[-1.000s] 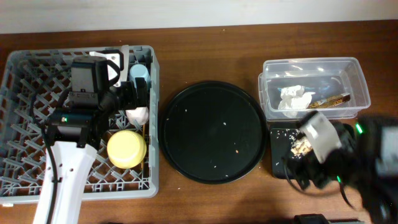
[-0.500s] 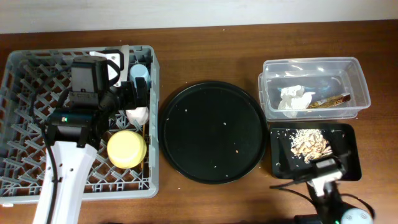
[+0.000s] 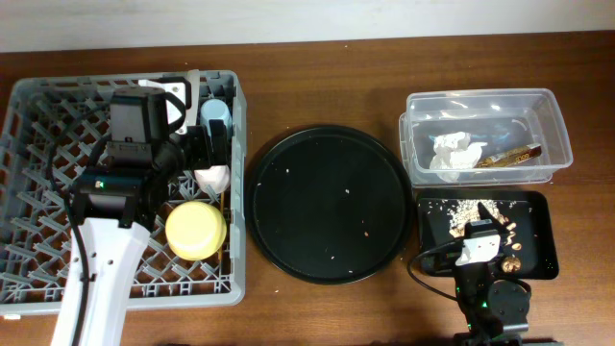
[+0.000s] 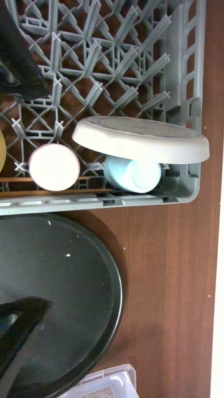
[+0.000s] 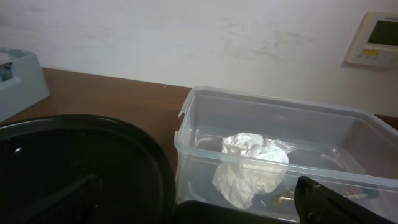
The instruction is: Sort waste into correct bins and load items into the dishwasher rack
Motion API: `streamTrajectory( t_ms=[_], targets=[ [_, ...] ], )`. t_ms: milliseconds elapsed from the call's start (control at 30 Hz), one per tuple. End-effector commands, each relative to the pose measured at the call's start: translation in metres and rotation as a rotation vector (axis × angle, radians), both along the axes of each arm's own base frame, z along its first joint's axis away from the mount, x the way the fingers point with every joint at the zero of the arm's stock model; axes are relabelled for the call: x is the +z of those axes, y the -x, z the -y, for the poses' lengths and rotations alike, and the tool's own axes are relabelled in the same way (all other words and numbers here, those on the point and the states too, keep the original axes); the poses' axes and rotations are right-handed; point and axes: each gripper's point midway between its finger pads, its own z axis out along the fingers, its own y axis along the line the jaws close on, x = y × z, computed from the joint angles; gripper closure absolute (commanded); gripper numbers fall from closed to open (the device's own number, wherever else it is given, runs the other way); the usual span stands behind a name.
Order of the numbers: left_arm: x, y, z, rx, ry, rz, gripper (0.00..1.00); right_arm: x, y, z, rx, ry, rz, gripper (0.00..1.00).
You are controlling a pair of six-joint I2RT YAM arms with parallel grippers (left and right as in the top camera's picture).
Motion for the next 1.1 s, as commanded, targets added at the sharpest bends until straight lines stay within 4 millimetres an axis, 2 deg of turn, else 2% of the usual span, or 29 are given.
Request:
streamTrajectory(
  t_ms=[0, 533, 600, 700, 767, 867, 900, 933, 967, 1000, 1033, 1067],
  targets=[
    [0.003, 0.0, 0.001, 0.003, 0.017, 0.007, 0.01, -0.003, 0.0, 0.003, -0.019, -0.014, -0.004, 0.01],
    [0.003, 0.0, 0.001, 0.003, 0.017, 0.007, 0.01, -0.003, 0.0, 0.003, -0.019, -0.014, -0.005, 0.01],
    [0.012, 0.006, 0.0, 0.003, 0.019, 0.026, 0.01, -0.003, 0.0, 0.003, -0.019, -0.014, -0.005, 0.01],
    [0.059, 0.04, -0.006, 0.009, 0.022, 0.161, 0.01, -0.003, 0.0, 0.003, -0.019, -0.014, -0.005, 0.01],
    [0.09, 0.08, -0.023, 0.068, -0.011, 0.252, 0.01, -0.003, 0.0, 0.003, -0.019, -0.014, -0.005, 0.01],
    [0.11, 0.153, -0.031, 0.074, 0.002, 0.361, 0.01, -0.003, 0.0, 0.003, -0.019, -0.014, -0.005, 0.01],
    [0.111, 0.184, -0.036, 0.079, 0.008, 0.41, 0.01, -0.003, 0.0, 0.003, -0.019, -0.014, -0.005, 0.01],
    [0.108, 0.2, -0.04, 0.096, 0.007, 0.424, 0.01, -0.003, 0.0, 0.003, -0.019, -0.014, -0.005, 0.01],
    [0.093, 0.222, -0.046, 0.125, 0.0, 0.429, 0.01, -0.003, 0.0, 0.003, -0.019, -0.014, -0.005, 0.01],
    [0.078, 0.236, -0.051, 0.152, -0.005, 0.433, 0.01, -0.003, 0.0, 0.003, -0.019, -0.014, -0.005, 0.01],
    [0.067, 0.241, -0.052, 0.162, -0.007, 0.438, 0.01, -0.003, 0.0, 0.003, -0.019, -0.014, -0.005, 0.02],
    [0.037, 0.242, -0.052, 0.163, -0.005, 0.432, 0.01, -0.003, 0.0, 0.003, -0.019, -0.014, -0.005, 0.01]
  ],
)
